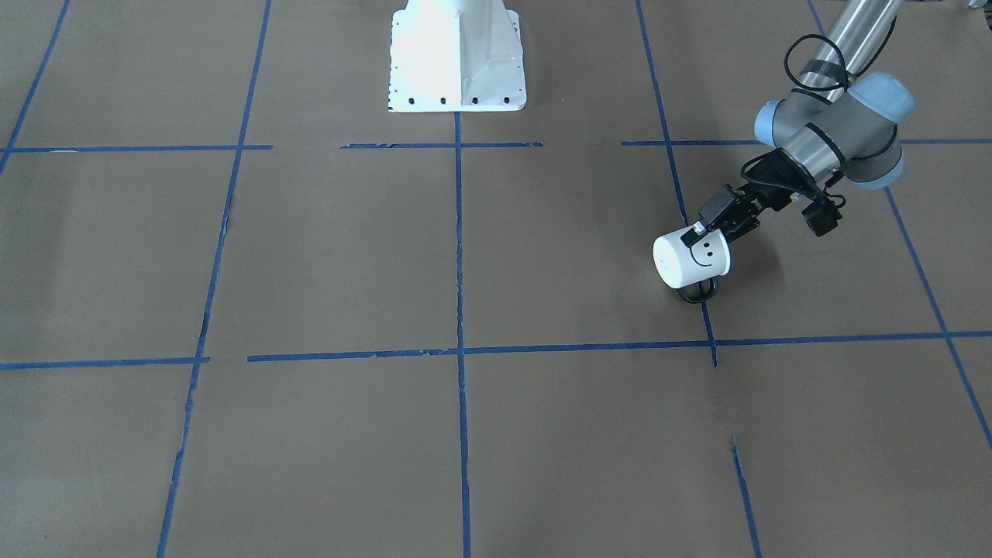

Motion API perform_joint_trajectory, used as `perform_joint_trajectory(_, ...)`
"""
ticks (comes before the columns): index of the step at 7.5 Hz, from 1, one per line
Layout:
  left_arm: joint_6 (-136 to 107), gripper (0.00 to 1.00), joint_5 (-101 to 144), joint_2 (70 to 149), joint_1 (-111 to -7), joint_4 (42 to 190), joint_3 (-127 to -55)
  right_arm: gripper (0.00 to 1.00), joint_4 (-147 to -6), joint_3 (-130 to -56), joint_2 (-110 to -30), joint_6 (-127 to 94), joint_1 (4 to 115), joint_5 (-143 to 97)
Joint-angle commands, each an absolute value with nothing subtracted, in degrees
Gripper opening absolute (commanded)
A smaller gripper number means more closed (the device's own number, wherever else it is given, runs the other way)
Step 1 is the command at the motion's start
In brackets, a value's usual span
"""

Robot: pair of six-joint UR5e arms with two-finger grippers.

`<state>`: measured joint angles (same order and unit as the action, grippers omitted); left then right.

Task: Flip mug
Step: 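Close the left gripper on the rim of the white mug, then lift the mug and rotate it upright, carrying it toward the table center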

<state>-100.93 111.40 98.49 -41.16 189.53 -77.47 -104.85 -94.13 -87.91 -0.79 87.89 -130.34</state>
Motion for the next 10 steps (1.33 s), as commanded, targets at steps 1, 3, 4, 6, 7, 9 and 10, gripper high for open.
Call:
perform_joint_trajectory(1,-104.58,0.0,112.15,101.06,-41.66,189.67,-76.99,1.0,-104.85,-94.13,-87.89,-0.79,87.89,-130.34)
perform_joint_trajectory(3,-106.26,0.0,112.85,105.36,-43.93,186.79,-78.83,1.0,-104.85,-94.13,-87.89,-0.79,87.89,-130.34)
perform_joint_trajectory(4,-105.82,0.0,115.03,107.12,-44.03,177.28,-81.71,1.0,-104.85,-94.13,-87.98,-0.79,87.89,-130.34)
perform_joint_trajectory(6,-105.38,0.0,116.02,113.69,-43.77,152.28,-88.48,1.0,-104.85,-94.13,-87.89,-0.79,87.89,-130.34)
perform_joint_trajectory(7,-104.86,0.0,116.02,119.47,-43.51,139.35,-88.85,1.0,-104.85,-94.13,-87.89,-0.79,87.89,-130.34)
perform_joint_trajectory(9,-100.4,0.0,116.1,130.29,-40.97,115.33,-88.68,1.0,-104.85,-94.13,-87.89,-0.79,87.89,-130.34)
perform_joint_trajectory(10,-98.28,0.0,116.28,134.78,-38.61,108.7,-87.29,1.0,-104.85,-94.13,-87.89,-0.79,87.89,-130.34)
